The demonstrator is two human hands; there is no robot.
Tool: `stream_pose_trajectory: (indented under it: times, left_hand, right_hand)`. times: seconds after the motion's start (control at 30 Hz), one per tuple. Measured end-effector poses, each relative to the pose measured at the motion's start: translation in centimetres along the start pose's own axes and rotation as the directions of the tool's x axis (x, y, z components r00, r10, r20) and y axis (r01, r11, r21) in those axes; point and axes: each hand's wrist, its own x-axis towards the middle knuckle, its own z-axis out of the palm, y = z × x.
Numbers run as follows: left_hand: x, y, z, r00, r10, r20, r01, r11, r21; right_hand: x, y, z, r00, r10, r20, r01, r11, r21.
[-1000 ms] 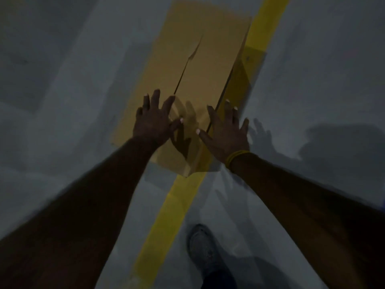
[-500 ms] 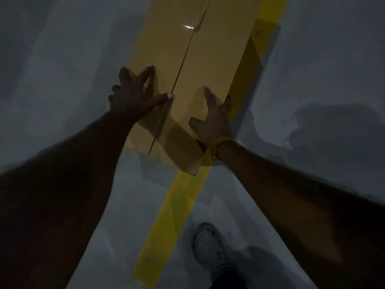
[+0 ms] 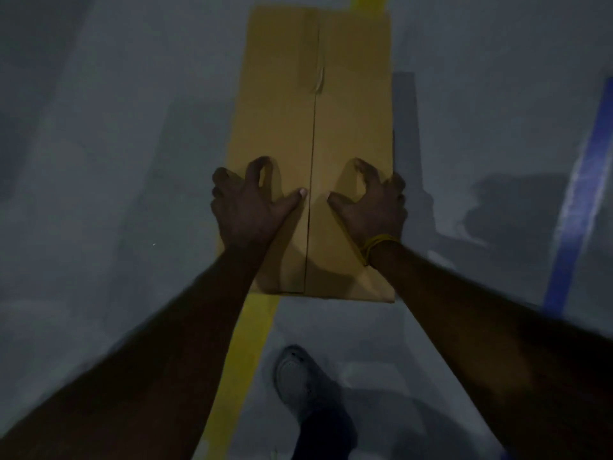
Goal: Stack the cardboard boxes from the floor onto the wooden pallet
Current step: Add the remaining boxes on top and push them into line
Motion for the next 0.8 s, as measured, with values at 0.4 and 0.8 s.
stream_pose_trajectory:
  times: [0.4, 0.8]
  left_hand:
    - [-14.4, 24.9, 1.1, 0.973, 0.212, -0.087, -0.213, 0.977, 0.002]
    - [-30.2, 47.3, 3.1, 0.970, 0.240, -0.034, -0.242, 0.969, -0.046]
  right_hand:
    - [-2.2, 15.4, -24.9, 0.991, -0.024, -0.130, 0.019, 0.999, -0.042]
    - [-5.9, 31.6, -46.9, 0.987, 0.018, -0.158, -0.033, 0.996, -0.088]
